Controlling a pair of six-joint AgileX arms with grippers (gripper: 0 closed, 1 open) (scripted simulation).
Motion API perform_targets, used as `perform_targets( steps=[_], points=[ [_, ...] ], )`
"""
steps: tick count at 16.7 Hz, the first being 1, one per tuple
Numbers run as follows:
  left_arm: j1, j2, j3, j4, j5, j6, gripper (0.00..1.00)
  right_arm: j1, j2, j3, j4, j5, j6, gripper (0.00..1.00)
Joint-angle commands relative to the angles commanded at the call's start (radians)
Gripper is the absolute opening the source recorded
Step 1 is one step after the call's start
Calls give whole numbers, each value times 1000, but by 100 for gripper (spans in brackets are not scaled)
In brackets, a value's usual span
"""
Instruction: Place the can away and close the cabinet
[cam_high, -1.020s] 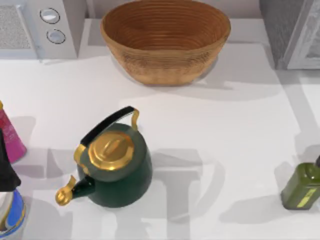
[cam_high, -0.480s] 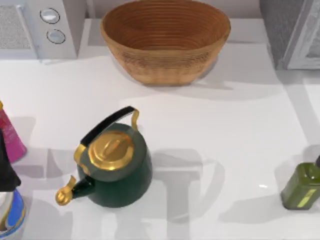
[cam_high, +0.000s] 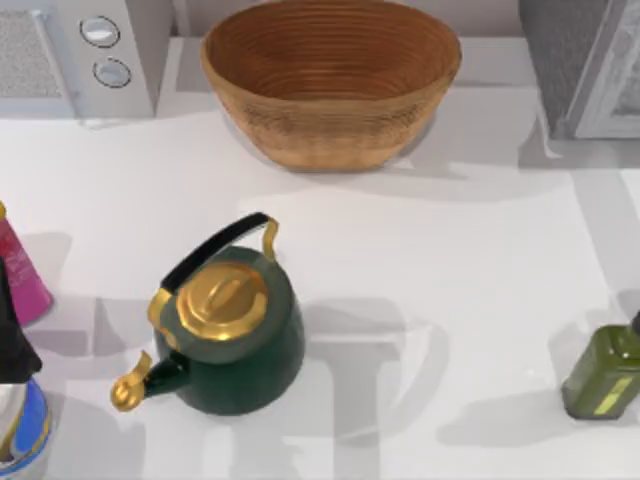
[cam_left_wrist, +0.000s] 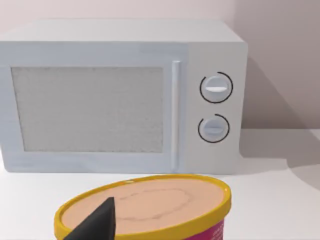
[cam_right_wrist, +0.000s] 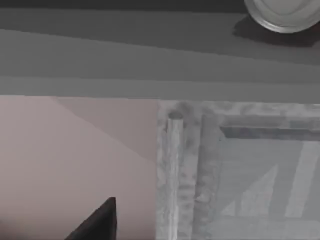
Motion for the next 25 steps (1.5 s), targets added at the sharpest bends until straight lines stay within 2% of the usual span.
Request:
perform_targets(
  steps=[6, 11, 16, 22, 25],
  points=[
    [0, 0, 0, 0, 0, 0, 100, -22, -607, -809, 204, -39, 0, 100],
    [0, 0, 0, 0, 0, 0, 100, -40, -978, -1218, 329, -61, -3, 100],
    [0, 0, 0, 0, 0, 0, 100, -52, -1120, -1367, 382, -68, -5, 100],
    [0, 0, 0, 0, 0, 0, 100, -49, -1116, -1366, 380, -68, -5, 100],
    [0, 0, 0, 0, 0, 0, 100, -102, -1054, -1328, 421, -120, -11, 100]
  ],
)
